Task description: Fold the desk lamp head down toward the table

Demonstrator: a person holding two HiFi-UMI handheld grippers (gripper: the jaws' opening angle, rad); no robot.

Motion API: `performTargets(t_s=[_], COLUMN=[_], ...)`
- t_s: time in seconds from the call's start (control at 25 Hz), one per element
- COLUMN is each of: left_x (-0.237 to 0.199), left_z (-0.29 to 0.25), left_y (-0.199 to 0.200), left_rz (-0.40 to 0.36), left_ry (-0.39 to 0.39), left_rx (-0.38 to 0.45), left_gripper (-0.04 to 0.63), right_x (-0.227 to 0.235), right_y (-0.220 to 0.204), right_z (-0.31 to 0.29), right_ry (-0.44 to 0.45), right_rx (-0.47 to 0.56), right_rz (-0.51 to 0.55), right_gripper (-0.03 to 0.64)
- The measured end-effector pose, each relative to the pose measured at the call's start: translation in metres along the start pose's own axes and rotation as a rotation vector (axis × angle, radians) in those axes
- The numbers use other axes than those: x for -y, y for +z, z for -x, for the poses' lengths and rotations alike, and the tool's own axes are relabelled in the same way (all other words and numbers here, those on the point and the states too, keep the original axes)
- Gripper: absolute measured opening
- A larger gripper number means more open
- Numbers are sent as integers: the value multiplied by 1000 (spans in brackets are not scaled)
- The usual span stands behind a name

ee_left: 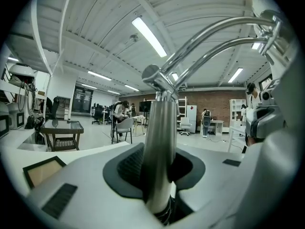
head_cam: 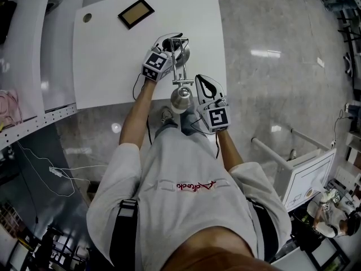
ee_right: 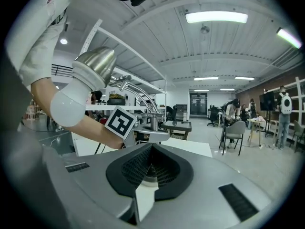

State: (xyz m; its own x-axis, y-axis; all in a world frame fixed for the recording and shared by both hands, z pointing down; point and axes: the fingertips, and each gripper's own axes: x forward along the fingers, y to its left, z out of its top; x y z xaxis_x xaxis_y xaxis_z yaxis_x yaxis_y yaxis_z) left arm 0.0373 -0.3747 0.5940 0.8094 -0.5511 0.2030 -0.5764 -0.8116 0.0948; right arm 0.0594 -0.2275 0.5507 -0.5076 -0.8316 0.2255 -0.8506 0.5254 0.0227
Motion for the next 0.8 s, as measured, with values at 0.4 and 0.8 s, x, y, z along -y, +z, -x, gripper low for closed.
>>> performTargets(t_s=[0.4,0.8], left_x=[-2,-1], left_z=[-1,-2], left_y=[-1,0], left_rz=[4,9], left_ry=[-5,-5], left_rx=[-12,-15], left_gripper=[138,140], right_x=[2,-22], right_y=[69,84], right_z=[-12,-21], right_ry=[114,193], right_rx=[110,172], right_rz=[150,598], right_gripper=[20,24])
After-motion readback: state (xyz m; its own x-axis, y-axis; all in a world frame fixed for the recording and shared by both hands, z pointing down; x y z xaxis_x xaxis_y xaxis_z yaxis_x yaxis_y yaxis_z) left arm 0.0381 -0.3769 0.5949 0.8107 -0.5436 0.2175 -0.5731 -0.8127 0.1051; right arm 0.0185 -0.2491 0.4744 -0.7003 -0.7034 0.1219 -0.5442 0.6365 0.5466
